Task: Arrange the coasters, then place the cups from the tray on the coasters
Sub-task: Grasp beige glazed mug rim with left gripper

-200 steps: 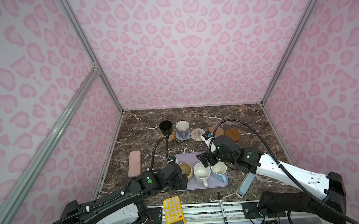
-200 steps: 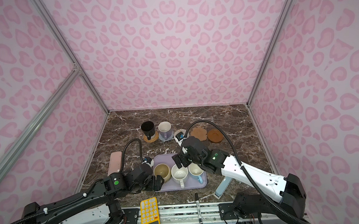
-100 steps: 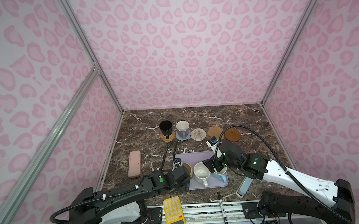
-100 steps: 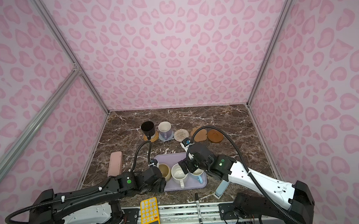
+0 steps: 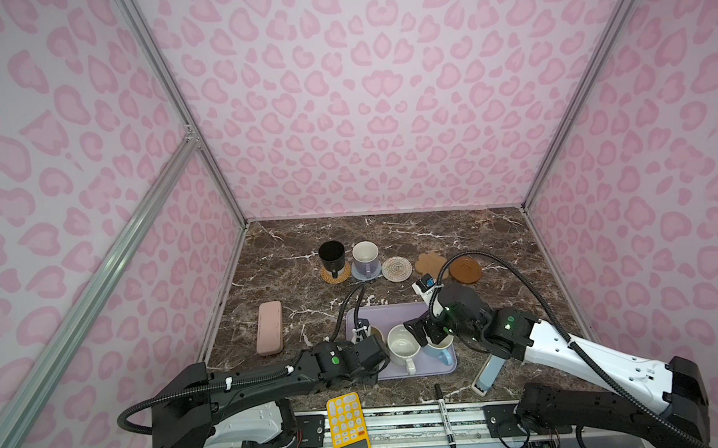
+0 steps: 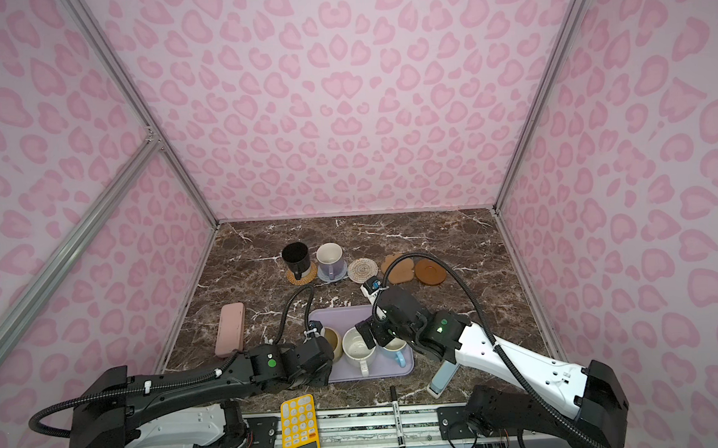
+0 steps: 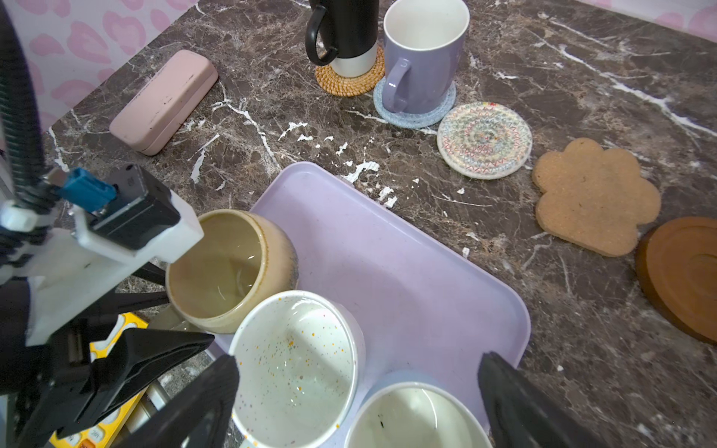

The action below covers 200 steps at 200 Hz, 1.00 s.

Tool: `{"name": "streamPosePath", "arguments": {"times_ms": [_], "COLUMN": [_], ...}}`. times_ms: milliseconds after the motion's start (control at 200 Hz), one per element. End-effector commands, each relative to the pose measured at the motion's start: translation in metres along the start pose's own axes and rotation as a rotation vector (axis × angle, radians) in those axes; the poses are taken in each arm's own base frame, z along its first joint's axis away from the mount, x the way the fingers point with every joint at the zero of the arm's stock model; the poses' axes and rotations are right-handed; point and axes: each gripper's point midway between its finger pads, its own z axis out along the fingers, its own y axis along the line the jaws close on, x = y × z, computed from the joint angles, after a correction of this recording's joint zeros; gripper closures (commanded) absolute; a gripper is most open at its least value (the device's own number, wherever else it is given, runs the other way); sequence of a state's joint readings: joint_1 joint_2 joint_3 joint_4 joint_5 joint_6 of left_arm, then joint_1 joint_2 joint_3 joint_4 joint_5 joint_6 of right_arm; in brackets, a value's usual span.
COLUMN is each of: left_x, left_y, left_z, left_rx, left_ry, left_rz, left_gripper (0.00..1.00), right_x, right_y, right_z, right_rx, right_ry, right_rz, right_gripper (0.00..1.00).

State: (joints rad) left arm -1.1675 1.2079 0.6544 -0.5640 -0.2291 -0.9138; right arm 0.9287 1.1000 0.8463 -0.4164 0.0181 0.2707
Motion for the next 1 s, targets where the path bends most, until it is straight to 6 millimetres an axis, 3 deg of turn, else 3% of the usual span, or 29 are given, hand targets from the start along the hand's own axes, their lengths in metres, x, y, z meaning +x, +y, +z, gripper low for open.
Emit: {"name": "streamPosePath", "arguments": {"times_ms": [0,105,355,485,785,995], "left_x": [-0.006,-0.006,-0.003,-0.005,-0.016,-0.039], "left_y": [-0.005,-0.004,0.002,0.001,0.01,0.011], "left_z": [0.001,0.002,0.011,0.009,-0.009,-0.032], "left_rx": [0.01,0.002,-0.054,-0.052,-0.075,-0.091], "left_ry": [-0.027,-0.023,-0.005,-0.015,-0.076,-0.162], "left_rz": [-0.004,-0.001,-0.01,-0.016,-0.035,-0.045], "left_gripper": [0.55,0.72,0.74,0.95,0.96,0.97], "right_x": [0.001,0.002,0.001,0.001,0.0,-0.007], "right_y": [0.001,0.002,0.003,0.002,0.002,0.015], "right_z": [0.003,0.003,0.004,0.003,0.004,0.007], "right_rx": [-0.005,-0.006,-0.008,-0.002,-0.007,-0.074], "right_ry": [0.001,0.002,0.0,0.0,-0.012,-0.048], "right_rz": [0.013,0.016,0.018,0.018,0.025,0.042], "right_gripper": [0.02,0.02,0.02,0.02,0.02,0.02]}}
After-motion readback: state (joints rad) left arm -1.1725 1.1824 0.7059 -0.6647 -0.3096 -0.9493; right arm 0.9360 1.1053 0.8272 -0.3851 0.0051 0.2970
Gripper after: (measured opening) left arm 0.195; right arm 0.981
